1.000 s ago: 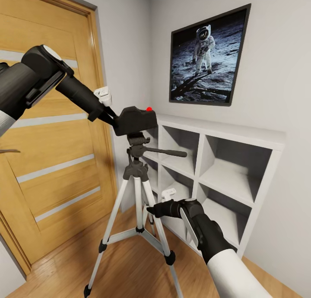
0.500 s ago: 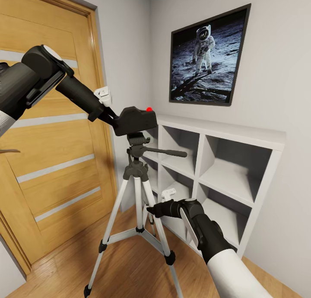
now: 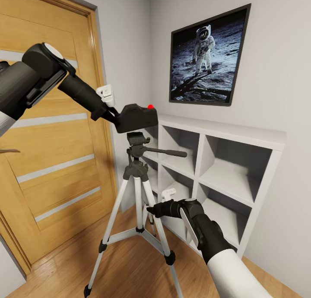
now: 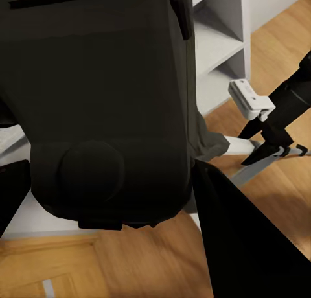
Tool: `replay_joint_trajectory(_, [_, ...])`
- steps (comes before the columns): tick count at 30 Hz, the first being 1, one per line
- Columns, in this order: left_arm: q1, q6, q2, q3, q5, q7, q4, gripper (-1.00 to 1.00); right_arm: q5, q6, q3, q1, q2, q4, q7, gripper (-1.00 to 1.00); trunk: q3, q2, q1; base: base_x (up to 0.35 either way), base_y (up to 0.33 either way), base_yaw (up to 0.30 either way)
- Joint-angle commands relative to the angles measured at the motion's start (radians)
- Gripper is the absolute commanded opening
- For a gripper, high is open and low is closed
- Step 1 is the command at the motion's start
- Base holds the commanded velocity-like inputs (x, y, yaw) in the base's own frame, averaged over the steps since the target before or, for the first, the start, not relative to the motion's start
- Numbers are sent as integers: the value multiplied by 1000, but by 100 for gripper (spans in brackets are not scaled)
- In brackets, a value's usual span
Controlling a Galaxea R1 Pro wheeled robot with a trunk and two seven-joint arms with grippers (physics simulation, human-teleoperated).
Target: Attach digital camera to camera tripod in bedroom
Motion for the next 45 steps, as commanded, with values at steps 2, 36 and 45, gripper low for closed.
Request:
replay_joint_trajectory(2, [-2, 5, 3, -4, 6, 3, -5, -100, 30, 1, -1, 0, 0, 1, 4, -100, -2, -1, 0, 0, 0, 0])
replay_joint_trajectory(36, [-2, 6, 14, -7, 15, 3, -49, -100, 30, 13, 1, 0, 0, 1, 4, -100, -2, -1, 0, 0, 0, 0])
replay_joint_trajectory(45, [-2, 6, 19, -11, 14, 2, -49, -100, 30, 13, 1, 0, 0, 1, 4, -100, -2, -1, 0, 0, 0, 0])
